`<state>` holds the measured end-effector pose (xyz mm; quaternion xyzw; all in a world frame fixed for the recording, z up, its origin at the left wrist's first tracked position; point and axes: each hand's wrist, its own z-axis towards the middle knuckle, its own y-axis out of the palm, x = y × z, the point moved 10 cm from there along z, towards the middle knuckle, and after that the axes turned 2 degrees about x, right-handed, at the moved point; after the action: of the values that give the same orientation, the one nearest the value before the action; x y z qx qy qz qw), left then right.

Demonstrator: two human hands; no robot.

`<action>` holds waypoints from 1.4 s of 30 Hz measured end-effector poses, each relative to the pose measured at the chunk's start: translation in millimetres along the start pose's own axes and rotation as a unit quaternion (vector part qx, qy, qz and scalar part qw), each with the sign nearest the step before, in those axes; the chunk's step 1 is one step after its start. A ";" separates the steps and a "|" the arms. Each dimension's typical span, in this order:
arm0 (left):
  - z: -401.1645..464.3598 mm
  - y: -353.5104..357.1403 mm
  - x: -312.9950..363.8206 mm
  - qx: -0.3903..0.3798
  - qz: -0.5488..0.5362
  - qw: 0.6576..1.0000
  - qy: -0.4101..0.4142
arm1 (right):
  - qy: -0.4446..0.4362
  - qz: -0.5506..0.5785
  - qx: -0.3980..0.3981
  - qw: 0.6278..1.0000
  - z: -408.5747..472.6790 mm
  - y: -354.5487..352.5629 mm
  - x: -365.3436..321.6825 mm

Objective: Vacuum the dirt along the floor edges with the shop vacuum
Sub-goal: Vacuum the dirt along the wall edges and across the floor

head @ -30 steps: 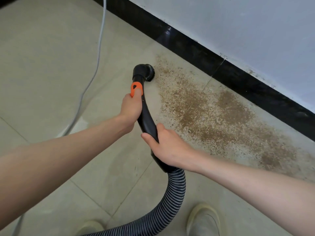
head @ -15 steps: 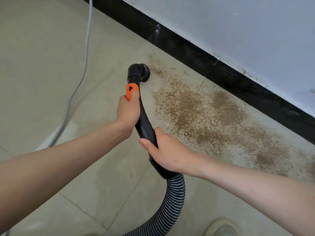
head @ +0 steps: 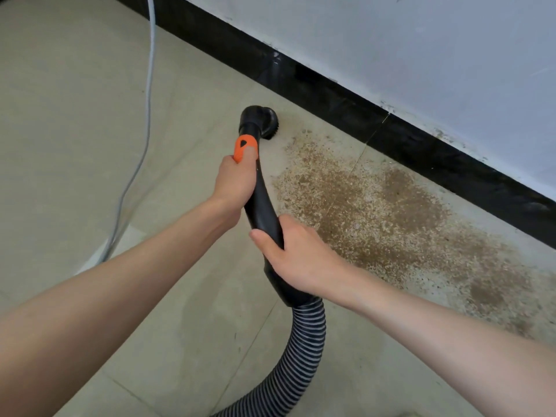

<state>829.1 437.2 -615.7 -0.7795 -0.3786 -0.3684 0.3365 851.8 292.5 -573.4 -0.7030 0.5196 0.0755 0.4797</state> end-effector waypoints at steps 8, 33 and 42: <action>28.9 -32.1 -7.2 0.037 -0.005 0.999 0.014 | -0.035 -0.021 -0.025 0.999 22.8 14.3 -20.1; 59.0 5.1 19.0 -0.028 0.066 0.995 0.064 | -0.012 0.048 0.052 0.997 54.2 13.1 -0.6; 2.1 79.3 13.9 -0.104 0.126 0.981 0.102 | 0.067 0.021 0.159 0.985 -0.8 -7.1 60.3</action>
<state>902.3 405.1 -624.7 -0.8101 -0.2010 -0.4381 0.3336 884.2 252.2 -605.2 -0.6099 0.5710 -0.0452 0.5477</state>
